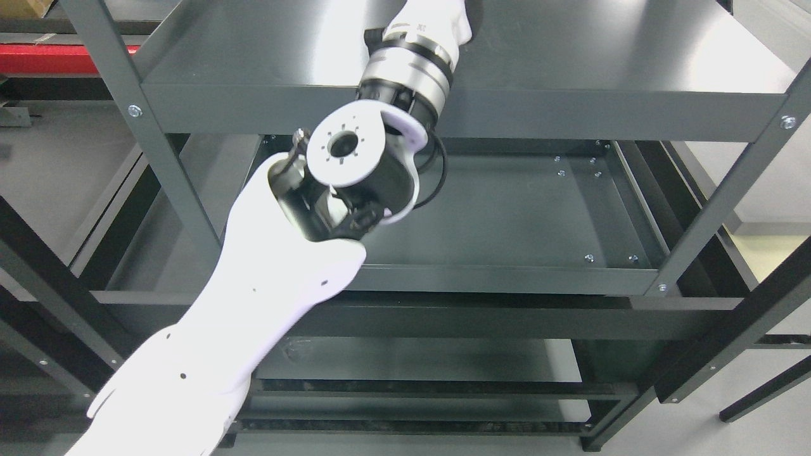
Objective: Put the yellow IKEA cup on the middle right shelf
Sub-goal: 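Raise the yellow cup with the left hand onto the upper shelf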
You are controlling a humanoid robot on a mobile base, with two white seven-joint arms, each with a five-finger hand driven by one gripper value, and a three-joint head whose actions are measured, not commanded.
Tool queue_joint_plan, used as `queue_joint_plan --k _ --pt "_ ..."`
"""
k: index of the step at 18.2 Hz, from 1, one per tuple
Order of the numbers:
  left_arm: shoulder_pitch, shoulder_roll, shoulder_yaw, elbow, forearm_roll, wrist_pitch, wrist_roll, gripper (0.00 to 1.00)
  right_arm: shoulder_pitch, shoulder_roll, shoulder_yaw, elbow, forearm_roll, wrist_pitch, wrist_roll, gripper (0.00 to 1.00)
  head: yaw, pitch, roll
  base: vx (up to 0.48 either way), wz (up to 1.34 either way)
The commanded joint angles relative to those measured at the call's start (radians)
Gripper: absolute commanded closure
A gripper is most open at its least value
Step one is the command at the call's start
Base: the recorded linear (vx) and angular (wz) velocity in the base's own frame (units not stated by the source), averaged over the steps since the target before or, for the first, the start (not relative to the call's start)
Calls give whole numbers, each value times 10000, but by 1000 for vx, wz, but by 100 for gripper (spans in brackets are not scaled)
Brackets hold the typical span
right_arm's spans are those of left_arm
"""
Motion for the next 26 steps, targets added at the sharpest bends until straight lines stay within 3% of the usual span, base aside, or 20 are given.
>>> queue_joint_plan --k 1,5,10,18,23,26 --pt "-755 175 602 1496 660 932 64 99 139 -175 169 0 -246 8 5 1 0 0 0 0 0" --pt "-755 175 648 1927 568 1072 95 97 139 -175 169 0 -246 8 5 1 0 0 0 0 0" --pt "-693 175 648 2326 522 1853 19 65 139 -175 169 0 -246 8 5 1 0 0 0 0 0" --pt "-662 175 648 2388 -89 2084 -809 16 139 -175 169 0 -246 8 5 1 0 0 0 0 0" --pt "-586 175 648 2327 -597 2222 -1055 4 139 -175 169 0 -246 8 5 1 0 0 0 0 0" --pt "-586 175 922 1854 -934 2192 -1071 2 139 -175 169 0 -246 8 5 1 0 0 0 0 0"
